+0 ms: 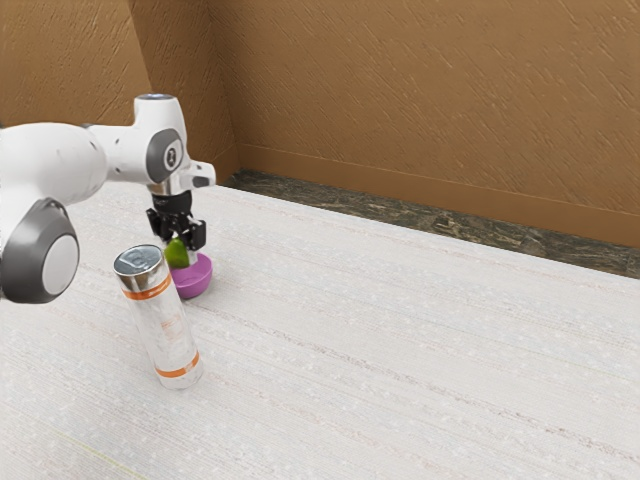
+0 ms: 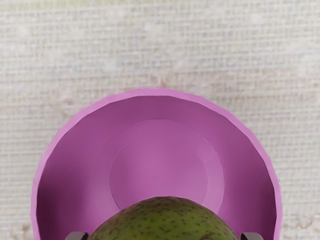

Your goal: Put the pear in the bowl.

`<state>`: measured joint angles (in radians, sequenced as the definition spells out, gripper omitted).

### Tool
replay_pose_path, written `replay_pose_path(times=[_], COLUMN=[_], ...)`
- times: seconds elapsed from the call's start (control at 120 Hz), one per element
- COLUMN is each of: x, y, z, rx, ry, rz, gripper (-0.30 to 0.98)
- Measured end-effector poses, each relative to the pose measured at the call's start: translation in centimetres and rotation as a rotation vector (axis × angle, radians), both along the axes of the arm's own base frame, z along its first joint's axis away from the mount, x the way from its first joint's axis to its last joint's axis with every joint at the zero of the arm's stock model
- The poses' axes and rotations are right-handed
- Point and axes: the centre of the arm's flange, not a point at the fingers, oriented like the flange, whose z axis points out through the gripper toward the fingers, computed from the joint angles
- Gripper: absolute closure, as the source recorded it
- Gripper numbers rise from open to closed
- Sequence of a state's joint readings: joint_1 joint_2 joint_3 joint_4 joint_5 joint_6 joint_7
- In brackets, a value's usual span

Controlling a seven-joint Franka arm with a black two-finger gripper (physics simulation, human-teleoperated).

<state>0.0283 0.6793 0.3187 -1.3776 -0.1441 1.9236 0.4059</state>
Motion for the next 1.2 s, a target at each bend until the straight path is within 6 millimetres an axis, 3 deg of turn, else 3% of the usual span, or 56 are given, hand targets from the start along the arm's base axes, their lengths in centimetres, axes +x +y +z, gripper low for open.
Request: replay_pose_path(times=[0.133, 0.383, 0.533, 0.683, 0.775, 0.992, 1.092, 1.2], x=[0.5, 0.6, 0.3, 0.0, -0.9, -7.5, -9.1, -10.0], y=[0.3, 0.0, -2.2, -5.8, -8.1, -16.4, -17.1, -18.2], z=[-0.1, 0.3, 2.0, 7.3, 12.6, 26.2, 28.8, 29.5], rx=[-0.01, -0.021, -0.037, -0.063, -0.088, -0.063, -0.043, -0.038], ry=[-0.009, -0.014, -0.018, -0.058, -0.093, -0.134, -0.123, -0.097], rz=[-0.005, -0.017, -0.041, -0.078, -0.093, -0.168, -0.139, -0.116], gripper=[0.36, 0.13, 0.07, 0.04, 0.03, 0.02, 0.02, 0.02])
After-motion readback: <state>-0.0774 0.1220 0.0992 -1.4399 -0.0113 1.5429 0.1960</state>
